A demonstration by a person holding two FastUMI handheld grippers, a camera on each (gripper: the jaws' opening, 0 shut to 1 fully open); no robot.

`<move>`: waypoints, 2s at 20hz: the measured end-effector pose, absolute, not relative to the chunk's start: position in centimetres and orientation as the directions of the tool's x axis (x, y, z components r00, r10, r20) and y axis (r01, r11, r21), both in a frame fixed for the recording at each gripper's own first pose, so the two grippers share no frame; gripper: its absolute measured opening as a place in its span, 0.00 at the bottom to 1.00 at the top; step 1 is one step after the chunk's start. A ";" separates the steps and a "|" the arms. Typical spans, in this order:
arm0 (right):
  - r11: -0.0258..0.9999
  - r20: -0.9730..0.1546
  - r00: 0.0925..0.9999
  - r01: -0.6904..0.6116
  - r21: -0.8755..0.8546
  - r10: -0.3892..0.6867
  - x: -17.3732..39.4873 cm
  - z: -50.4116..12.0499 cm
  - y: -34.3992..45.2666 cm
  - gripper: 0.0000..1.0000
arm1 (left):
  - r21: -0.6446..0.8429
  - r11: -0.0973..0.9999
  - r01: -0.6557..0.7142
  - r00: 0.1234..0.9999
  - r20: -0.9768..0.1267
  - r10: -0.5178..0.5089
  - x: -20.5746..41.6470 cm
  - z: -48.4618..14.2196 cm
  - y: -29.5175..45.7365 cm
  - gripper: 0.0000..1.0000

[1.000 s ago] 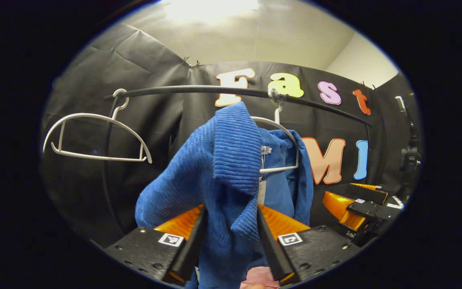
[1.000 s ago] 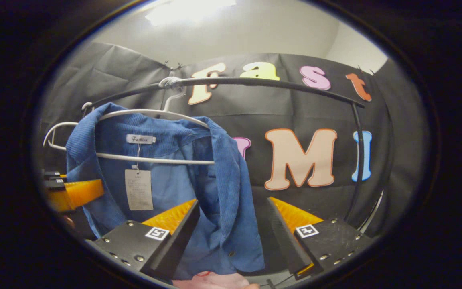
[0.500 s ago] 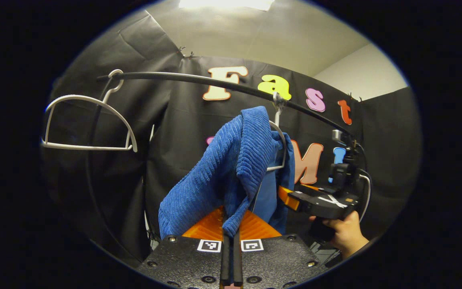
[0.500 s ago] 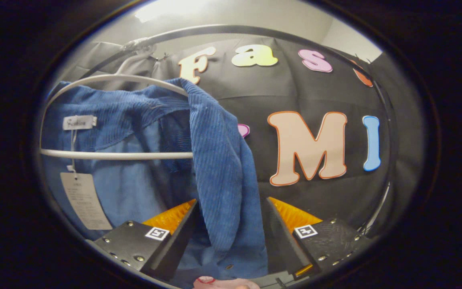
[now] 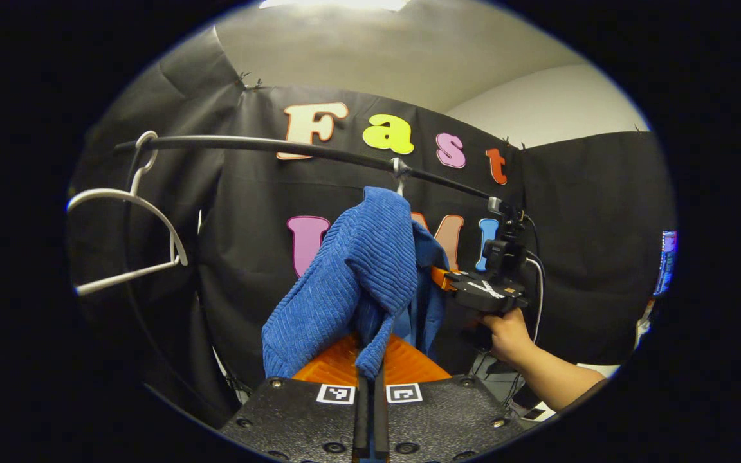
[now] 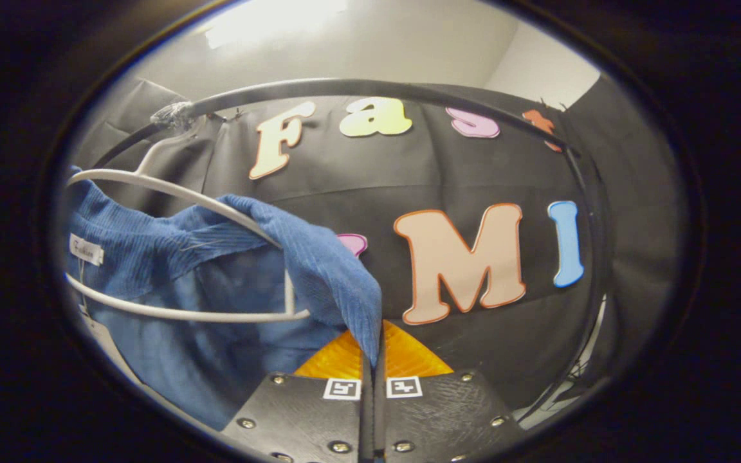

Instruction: Grasp the clothes on the hanger with both hands and then place them into the laundry hamper below.

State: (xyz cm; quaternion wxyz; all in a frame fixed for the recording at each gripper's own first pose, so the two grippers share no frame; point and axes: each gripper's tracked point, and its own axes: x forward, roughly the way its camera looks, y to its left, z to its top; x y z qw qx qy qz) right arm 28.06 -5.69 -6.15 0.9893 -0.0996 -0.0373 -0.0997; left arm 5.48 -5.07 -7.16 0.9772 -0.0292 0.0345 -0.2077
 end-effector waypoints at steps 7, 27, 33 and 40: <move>0.901 0.217 0.939 0.324 -0.289 -0.268 26.7 -2.4 -5.7 0.00 | -0.009 0.876 0.483 0.876 -0.017 -0.483 2.5 -4.0 -3.9 0.03; 0.936 -0.010 0.998 0.060 -0.346 -0.068 34.8 -14.7 -2.0 0.01 | -0.201 0.872 0.447 0.894 0.085 -0.439 6.9 -5.2 2.9 0.04; 0.961 -0.062 0.996 0.052 -0.273 -0.071 34.4 -17.0 -2.9 0.00 | -0.047 0.929 0.367 0.928 0.084 -0.363 7.0 -6.7 2.8 0.06; 0.981 -0.056 0.998 0.010 -0.196 -0.022 34.0 -17.5 -1.3 0.00 | -0.067 0.916 0.397 0.912 0.144 -0.384 5.9 -5.0 3.7 0.06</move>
